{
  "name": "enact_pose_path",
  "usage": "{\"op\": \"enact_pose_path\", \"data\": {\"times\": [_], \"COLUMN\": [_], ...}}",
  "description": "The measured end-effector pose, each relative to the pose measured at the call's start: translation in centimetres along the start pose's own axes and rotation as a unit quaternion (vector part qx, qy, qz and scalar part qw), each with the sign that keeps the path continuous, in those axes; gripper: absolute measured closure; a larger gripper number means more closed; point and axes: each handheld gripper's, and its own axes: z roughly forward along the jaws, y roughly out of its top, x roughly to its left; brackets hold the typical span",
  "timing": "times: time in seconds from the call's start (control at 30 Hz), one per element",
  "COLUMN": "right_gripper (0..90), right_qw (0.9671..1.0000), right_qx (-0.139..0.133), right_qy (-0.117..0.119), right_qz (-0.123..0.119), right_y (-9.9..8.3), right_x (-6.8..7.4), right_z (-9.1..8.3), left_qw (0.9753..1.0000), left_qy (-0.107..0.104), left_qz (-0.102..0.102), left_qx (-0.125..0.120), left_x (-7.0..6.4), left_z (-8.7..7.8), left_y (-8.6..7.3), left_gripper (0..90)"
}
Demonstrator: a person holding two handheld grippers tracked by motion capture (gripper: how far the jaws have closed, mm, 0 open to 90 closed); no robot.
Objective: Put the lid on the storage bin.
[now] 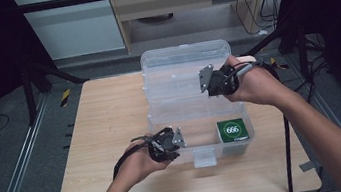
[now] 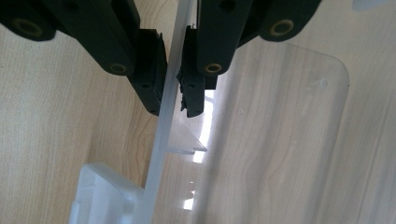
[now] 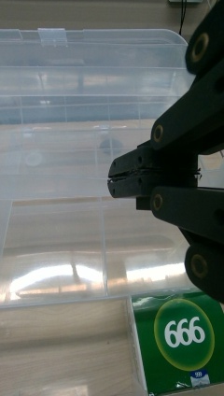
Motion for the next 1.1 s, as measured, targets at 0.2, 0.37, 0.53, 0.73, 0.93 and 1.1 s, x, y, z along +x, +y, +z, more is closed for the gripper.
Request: {"op": "enact_pose_path", "data": {"times": [0.2,0.37,0.53,0.73,0.93,1.1], "right_gripper": [90.0,90.0,90.0,90.0,90.0,90.0], "right_qw": [1.0000,1.0000,0.9999,0.9999,0.9998,0.9998], "right_qx": [-0.001,-0.004,-0.009,-0.014,-0.018,-0.019], "right_qy": [0.003,0.003,0.000,0.000,0.000,-0.001], "right_qz": [-0.002,-0.003,-0.005,-0.006,-0.008,-0.007], "right_y": [0.1,0.0,-0.1,-0.3,-0.4,-0.5], "right_x": [0.2,0.5,1.0,1.5,1.9,2.3], "right_z": [-0.2,-0.4,-0.7,-1.1,-1.4,-1.6], "left_qw": [1.0000,1.0000,1.0000,0.9999,0.9998,0.9998], "left_qy": [0.002,0.003,0.005,0.008,0.012,0.013], "left_qz": [-0.003,-0.003,-0.004,-0.010,-0.011,-0.012], "left_qx": [0.000,0.000,-0.001,-0.006,-0.006,-0.006], "left_x": [-0.1,-0.1,-0.2,-0.3,-0.4,-0.5], "left_z": [0.0,0.1,0.1,0.2,0.2,0.2], "left_y": [0.0,0.0,0.0,0.0,0.1,0.1], "left_gripper": [80.8,80.7,80.5,80.2,79.9,79.8]}}
